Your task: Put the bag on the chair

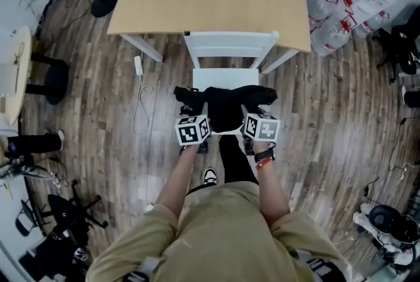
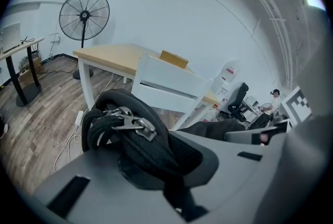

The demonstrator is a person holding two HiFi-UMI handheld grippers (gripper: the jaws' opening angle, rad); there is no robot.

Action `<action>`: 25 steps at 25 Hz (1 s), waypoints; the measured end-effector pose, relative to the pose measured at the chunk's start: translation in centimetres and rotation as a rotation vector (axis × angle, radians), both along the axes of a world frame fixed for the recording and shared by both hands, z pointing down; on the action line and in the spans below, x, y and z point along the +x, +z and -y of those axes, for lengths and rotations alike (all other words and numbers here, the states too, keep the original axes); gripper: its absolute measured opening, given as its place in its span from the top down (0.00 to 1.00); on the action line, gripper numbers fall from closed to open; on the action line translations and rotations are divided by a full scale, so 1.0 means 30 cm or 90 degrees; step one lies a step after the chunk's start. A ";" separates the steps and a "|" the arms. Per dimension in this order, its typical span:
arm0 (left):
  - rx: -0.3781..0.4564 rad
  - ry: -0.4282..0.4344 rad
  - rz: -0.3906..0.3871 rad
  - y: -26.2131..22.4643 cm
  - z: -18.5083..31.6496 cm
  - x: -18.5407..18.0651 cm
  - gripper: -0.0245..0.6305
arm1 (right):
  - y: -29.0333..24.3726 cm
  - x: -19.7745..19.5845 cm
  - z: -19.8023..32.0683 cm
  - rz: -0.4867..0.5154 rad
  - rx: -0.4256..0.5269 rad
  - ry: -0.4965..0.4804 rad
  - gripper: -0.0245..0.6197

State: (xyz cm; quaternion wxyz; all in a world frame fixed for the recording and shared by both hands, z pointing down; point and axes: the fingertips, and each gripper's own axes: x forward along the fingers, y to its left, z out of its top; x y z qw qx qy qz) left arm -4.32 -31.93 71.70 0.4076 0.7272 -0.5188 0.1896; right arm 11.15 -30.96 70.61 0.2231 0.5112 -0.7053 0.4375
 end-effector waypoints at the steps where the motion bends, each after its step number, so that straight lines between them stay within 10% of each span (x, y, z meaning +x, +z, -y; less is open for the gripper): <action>1: -0.011 -0.001 0.002 0.030 0.007 -0.003 0.92 | 0.027 -0.001 0.009 0.001 -0.006 -0.002 0.84; 25: -0.248 -0.083 0.003 0.635 0.113 -0.024 0.92 | 0.582 0.017 0.181 0.007 -0.160 -0.023 0.81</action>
